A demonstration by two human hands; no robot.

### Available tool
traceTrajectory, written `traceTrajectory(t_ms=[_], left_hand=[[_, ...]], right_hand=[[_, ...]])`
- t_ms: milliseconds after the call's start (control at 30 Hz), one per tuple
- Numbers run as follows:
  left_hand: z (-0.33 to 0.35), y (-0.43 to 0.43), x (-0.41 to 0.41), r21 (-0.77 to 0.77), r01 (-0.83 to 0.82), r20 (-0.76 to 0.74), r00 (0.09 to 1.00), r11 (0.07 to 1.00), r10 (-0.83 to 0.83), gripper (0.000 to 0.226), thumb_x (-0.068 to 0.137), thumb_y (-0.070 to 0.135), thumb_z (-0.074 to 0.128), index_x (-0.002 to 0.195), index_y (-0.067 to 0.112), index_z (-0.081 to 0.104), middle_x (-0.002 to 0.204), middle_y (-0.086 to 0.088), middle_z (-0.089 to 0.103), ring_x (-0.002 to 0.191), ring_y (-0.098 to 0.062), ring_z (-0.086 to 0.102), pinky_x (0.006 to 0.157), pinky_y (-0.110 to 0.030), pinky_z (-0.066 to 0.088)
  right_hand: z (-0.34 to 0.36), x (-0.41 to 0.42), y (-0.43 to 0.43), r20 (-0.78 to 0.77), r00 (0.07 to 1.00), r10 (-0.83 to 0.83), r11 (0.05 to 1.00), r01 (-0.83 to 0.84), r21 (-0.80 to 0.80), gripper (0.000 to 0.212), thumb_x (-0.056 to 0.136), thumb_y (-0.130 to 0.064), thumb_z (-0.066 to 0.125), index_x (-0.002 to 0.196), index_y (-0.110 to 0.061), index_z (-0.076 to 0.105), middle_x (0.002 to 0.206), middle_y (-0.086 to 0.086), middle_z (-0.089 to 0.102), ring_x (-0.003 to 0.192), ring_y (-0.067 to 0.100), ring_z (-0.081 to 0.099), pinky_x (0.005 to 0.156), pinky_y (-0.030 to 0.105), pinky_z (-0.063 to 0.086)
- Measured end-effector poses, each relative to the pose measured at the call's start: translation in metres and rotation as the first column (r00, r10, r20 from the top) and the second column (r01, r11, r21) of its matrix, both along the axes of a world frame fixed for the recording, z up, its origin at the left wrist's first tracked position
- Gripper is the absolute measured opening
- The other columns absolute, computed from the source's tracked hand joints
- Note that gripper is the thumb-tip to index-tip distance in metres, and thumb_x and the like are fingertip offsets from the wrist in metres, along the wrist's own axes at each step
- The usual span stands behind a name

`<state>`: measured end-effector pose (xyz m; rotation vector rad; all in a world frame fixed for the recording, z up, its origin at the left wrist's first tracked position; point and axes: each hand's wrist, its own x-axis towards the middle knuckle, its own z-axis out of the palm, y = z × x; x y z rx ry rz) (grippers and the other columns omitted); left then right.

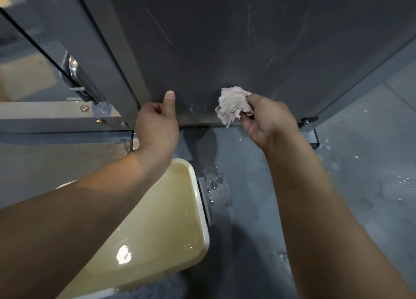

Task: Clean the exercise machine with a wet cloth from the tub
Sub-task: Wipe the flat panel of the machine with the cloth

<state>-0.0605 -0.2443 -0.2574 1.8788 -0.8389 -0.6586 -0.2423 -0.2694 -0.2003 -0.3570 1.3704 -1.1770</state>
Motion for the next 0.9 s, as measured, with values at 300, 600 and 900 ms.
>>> traceTrajectory(t_ms=[300,600,900], left_hand=[[-0.006,0.001,0.003,-0.013,0.031,0.026,0.999,0.999,-0.030,0.060,0.099,0.060,0.052,0.091,0.001,0.064,0.075,-0.003,0.061,0.073,-0.024,0.057,0.068,-0.031,0.039],[-0.005,0.000,0.002,-0.001,0.032,0.044,0.999,0.999,-0.032,0.058,0.101,0.058,0.051,0.097,0.001,0.063,0.077,-0.002,0.060,0.076,-0.022,0.057,0.070,-0.029,0.039],[-0.009,-0.003,0.005,-0.004,0.029,0.050,0.998,1.000,-0.029,0.059,0.100,0.059,0.052,0.097,0.001,0.063,0.082,-0.004,0.063,0.076,-0.020,0.057,0.071,-0.029,0.039]], right_hand=[[-0.051,-0.029,0.009,-0.681,0.708,-0.186,0.975,0.218,-0.039,0.032,0.106,-0.026,0.042,0.104,0.000,0.061,0.101,0.013,0.069,0.095,0.029,0.065,0.069,0.025,0.039],[-0.063,0.014,0.017,-0.748,0.602,-0.279,0.941,0.016,-0.339,0.015,0.108,-0.017,0.042,0.094,-0.013,0.039,0.072,-0.003,0.049,0.063,0.012,0.040,0.063,0.020,0.029],[-0.059,0.001,0.007,-0.655,0.668,-0.353,0.928,0.161,-0.336,0.015,0.108,-0.012,0.041,0.093,-0.008,0.040,0.070,-0.010,0.043,0.059,0.001,0.044,0.061,0.008,0.036]])
